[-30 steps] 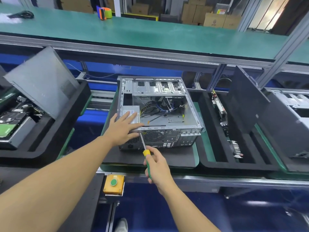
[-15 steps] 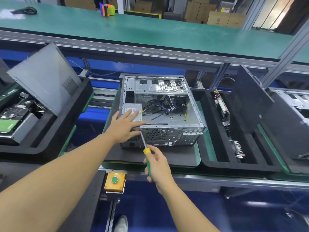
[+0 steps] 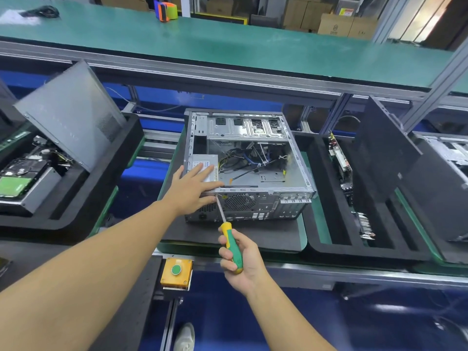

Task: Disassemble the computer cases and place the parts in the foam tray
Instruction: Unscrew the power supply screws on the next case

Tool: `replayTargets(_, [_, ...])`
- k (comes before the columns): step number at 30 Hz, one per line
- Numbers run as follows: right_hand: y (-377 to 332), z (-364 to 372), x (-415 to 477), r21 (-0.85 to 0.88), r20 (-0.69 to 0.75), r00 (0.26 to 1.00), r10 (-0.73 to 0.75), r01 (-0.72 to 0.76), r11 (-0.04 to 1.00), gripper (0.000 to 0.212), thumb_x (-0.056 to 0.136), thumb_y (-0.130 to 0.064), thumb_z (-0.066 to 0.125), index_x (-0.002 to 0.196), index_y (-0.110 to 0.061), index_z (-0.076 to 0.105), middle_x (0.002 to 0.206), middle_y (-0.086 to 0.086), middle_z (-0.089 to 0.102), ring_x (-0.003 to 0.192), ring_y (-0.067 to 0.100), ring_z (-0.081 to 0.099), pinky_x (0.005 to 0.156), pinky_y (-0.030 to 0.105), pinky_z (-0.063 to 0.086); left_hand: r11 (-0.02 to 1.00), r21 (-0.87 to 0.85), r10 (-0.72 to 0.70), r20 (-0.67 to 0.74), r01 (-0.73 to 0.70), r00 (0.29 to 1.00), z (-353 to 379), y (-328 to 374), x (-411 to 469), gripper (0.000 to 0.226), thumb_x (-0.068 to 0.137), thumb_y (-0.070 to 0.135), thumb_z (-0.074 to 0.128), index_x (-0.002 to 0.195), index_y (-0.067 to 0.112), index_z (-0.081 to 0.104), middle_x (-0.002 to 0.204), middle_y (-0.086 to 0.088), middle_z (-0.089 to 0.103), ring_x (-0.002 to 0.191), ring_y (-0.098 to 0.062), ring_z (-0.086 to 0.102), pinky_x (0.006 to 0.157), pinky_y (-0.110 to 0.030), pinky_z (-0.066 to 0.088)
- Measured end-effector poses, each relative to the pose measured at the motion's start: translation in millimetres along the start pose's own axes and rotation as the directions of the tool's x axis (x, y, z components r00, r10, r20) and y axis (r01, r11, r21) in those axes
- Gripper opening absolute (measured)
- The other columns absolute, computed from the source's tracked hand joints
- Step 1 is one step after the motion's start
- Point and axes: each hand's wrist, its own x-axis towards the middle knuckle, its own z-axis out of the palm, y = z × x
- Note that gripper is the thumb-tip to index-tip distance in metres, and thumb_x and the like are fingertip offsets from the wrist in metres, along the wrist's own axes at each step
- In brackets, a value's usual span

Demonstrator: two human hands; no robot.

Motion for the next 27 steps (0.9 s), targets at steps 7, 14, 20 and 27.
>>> replayTargets(7, [0.9,-0.4,0.3,-0.229,-0.075,0.985,-0.153,0.132,0.964,0.018,0.100,-0.021,0.056,0.106,-0.004,0.060,0.083,0.010,0.061,0.051,0.014,0.044,0.036,0.022,0.029,1.000,-0.014,-0.003,-0.017,0.003,1.000,0.8,-0.4,-0.2,0.049,0.097,0.062,0.043,0.144,0.056,0.036,0.167,0.011,0.007,0.154,-0.018,0.000,0.120,-0.057,-0.001])
replayTargets(14, [6.5,22.5,-2.4,0.014,-0.011,1.000,0.022,-0.022,1.000,0.031,0.097,-0.025,0.054,0.112,-0.001,0.066,0.075,0.006,0.059,0.048,0.011,0.044,0.032,0.021,0.030,1.000,0.010,0.006,-0.038,-0.005,0.999,3.1,-1.6,0.1,0.050,0.096,0.061,0.046,0.145,0.055,0.036,0.167,0.010,0.007,0.154,-0.019,0.001,0.119,-0.057,-0.001])
replayTargets(20, [-2.1,17.0,-0.4,-0.120,0.053,0.997,0.061,-0.054,0.991,0.030,0.099,-0.027,0.048,0.104,-0.002,0.065,0.073,0.004,0.055,0.048,0.012,0.043,0.035,0.021,0.030,1.000,0.014,0.021,-0.017,-0.021,1.000,5.0,-3.6,1.6,0.052,0.098,0.054,0.049,0.147,0.056,0.032,0.167,0.008,0.006,0.154,-0.019,-0.001,0.119,-0.058,-0.002])
replayTargets(27, [30.5,40.7,5.6,-0.704,-0.135,0.890,-0.435,0.222,0.674,0.021,0.098,-0.027,0.054,0.089,-0.008,0.056,0.070,0.006,0.054,0.047,0.013,0.050,0.047,0.029,0.047,0.999,0.027,0.021,0.024,-0.022,0.999,1.3,-2.7,1.3,0.051,0.100,0.052,0.047,0.148,0.055,0.029,0.167,0.007,0.002,0.154,-0.018,-0.004,0.119,-0.059,-0.004])
